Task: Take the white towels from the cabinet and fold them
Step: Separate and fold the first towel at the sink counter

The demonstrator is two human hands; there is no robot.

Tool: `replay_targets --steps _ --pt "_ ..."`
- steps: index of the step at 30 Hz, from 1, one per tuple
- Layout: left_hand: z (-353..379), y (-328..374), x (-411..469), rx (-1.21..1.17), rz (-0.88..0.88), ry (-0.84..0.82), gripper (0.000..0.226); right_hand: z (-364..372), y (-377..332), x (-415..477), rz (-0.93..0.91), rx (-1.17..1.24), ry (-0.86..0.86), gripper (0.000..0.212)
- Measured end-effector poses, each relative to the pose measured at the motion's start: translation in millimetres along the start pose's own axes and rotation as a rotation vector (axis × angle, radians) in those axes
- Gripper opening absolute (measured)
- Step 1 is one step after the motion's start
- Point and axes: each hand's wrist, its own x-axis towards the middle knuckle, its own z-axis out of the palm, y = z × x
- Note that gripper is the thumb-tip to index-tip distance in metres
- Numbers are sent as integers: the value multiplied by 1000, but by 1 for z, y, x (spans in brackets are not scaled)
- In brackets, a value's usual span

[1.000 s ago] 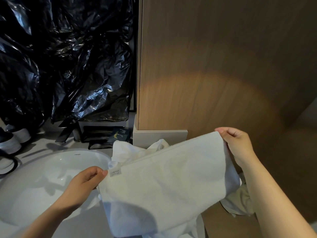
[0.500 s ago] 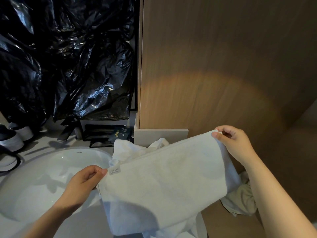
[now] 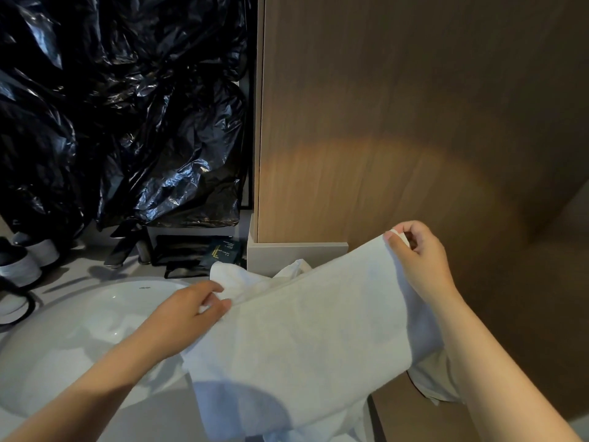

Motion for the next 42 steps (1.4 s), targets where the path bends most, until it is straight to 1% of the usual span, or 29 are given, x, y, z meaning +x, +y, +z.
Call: replay_targets --steps 3,5,7,8,10,11,12,14,16,18,20,23,25,28,31,33,34,35,36,38,40,42 --pt "16 46 28 8 142 -59 41 2 -7 -1 -54 8 24 15" --pt "31 74 49 -68 158 -157 54 3 -11 -1 -91 0 37 16" --pt "44 98 69 -90 134 -251 64 1 -13 -2 -120 1 55 15" --pt "48 107 77 -116 120 -287 63 0 -12 -1 -133 2 63 14" --pt "55 121 86 -245 122 -327 43 -2 -9 1 -147 -7 71 14" --pt "56 125 87 -294 150 -322 34 -3 -6 2 -145 -19 78 14" --pt "57 127 87 -304 200 -297 34 -4 -3 3 -138 -29 89 14" --pt "62 127 84 -225 320 -224 38 -7 3 4 -115 -28 109 16" --pt "64 125 80 -166 381 -172 31 -9 8 1 -80 -5 97 19" --pt "63 125 77 -201 376 -162 22 -14 13 -4 -14 55 30 25" --pt "60 129 74 -228 361 -152 16 -20 22 -11 90 103 -63 33" --pt "55 135 69 -224 370 -120 18 -30 46 -26 207 122 -197 40" --pt "55 136 66 -225 368 -98 15 -35 64 -40 228 179 -290 55" --pt "55 137 59 -241 346 -69 13 -38 88 -59 313 221 -388 56" --pt "52 141 52 -226 349 -58 14 -37 101 -69 422 264 -405 67" --pt "48 146 46 -222 368 -57 15 -33 101 -74 631 520 -364 77" --pt "45 148 43 -213 374 -55 14 -31 100 -78 748 668 -371 76" --pt "43 150 40 -200 379 -53 13 -28 95 -83 838 780 -376 68" --pt "40 149 38 -191 385 -51 12 -25 89 -88 890 852 -381 57" --pt "34 149 32 -181 403 -35 12 -18 74 -99 933 901 -358 42" --pt "27 146 27 -199 427 -1 10 -11 62 -108 945 914 -265 35" --pt "19 143 20 -244 437 36 10 -11 51 -116 908 937 -180 32"
